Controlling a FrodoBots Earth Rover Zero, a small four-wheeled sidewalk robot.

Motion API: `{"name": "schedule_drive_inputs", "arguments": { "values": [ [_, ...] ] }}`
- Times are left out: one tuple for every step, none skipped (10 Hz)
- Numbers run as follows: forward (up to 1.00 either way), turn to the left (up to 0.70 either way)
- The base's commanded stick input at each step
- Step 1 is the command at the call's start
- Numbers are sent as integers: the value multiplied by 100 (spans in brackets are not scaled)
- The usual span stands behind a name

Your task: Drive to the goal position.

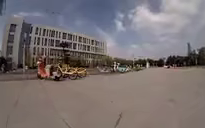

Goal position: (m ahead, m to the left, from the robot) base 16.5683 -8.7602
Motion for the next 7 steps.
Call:
{"name": "schedule_drive_inputs", "arguments": {
  "values": [
    [85,0],
    [85,0],
    [85,0],
    [85,-1],
    [85,-17],
    [85,-33],
    [85,-34]
  ]
}}
